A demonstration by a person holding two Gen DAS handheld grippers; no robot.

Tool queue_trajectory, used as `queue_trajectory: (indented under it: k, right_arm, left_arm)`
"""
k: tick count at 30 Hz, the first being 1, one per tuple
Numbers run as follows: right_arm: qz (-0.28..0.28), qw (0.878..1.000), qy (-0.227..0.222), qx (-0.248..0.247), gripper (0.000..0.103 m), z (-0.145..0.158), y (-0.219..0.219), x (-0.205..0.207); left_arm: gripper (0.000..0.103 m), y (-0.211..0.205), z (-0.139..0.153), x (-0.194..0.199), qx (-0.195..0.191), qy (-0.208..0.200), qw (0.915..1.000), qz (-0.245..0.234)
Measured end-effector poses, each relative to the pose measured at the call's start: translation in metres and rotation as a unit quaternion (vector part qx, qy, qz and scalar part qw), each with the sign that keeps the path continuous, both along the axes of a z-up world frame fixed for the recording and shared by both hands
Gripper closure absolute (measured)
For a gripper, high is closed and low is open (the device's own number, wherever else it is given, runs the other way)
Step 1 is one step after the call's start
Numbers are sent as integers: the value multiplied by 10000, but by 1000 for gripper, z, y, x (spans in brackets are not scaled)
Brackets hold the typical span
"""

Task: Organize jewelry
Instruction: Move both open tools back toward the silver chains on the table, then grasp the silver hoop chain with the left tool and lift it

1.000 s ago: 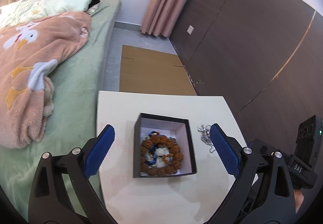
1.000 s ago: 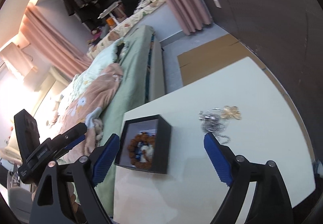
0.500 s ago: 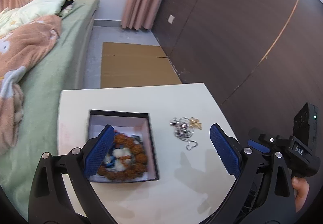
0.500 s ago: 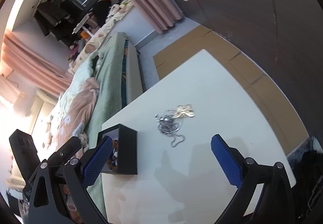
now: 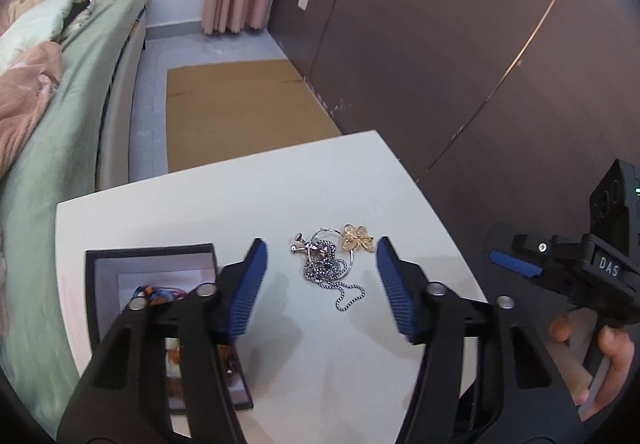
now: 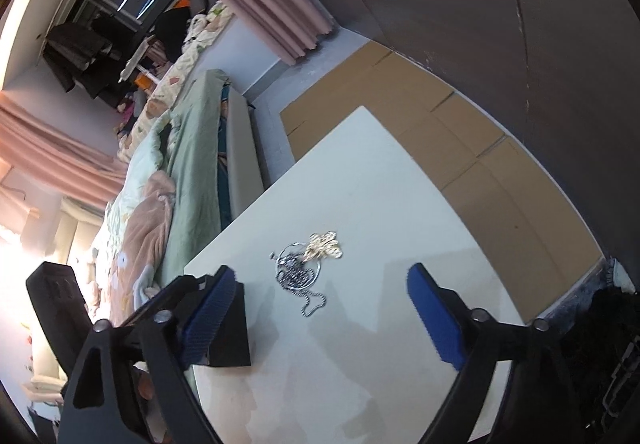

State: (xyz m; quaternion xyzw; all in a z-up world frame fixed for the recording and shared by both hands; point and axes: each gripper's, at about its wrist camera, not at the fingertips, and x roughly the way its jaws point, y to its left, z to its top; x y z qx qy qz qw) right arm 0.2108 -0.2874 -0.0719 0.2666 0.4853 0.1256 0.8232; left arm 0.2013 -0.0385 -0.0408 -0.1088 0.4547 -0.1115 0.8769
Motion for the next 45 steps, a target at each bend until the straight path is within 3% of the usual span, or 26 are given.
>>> queue_trajectory:
  k: [2,6,9,18,20,24,30,35,38,45]
  right_arm:
    - [-51,9999,95,27,26,-4,-4,5]
    - [-35,9999,163,23,27,-7,-6,14]
    - [-66,9999,151,15,27,-6,-10,18]
    - [-153,9997,175,74,27,-6,-23,22]
    - [-194,9996,216,55,27,-7,-25,21]
    - [-264,9985,468,-93,28,-18,-25,26]
    - [-216,9976,656,-51,30,-30,-18,34]
    - [-157,9977,652,-8,30,-30,-10,36]
    - [-130,9979,632,-15,30,-29,-7,37]
    - [5,9981,611,-47,30,-29,5,40]
  left_arm:
    - [60,-5,-5,12,66,129,9999,-63]
    - [60,-15,-11,32,277,279,9988,-289]
    - [70,-19,-19,47,452,423,9974,-357]
    - [71,-40,-46,78,997,937,9876,-774]
    - [75,-45,-51,81,1103,981,9855,-832]
    - [76,-52,-57,85,1228,1039,9827,-915]
    - [78,-65,-62,90,1320,1057,9788,-1153]
    - [87,-64,-70,88,1328,1191,9762,-1231]
    - [96,-57,-71,85,1238,1232,9775,-1180]
    - [98,-43,-50,68,1042,1008,9838,-1051]
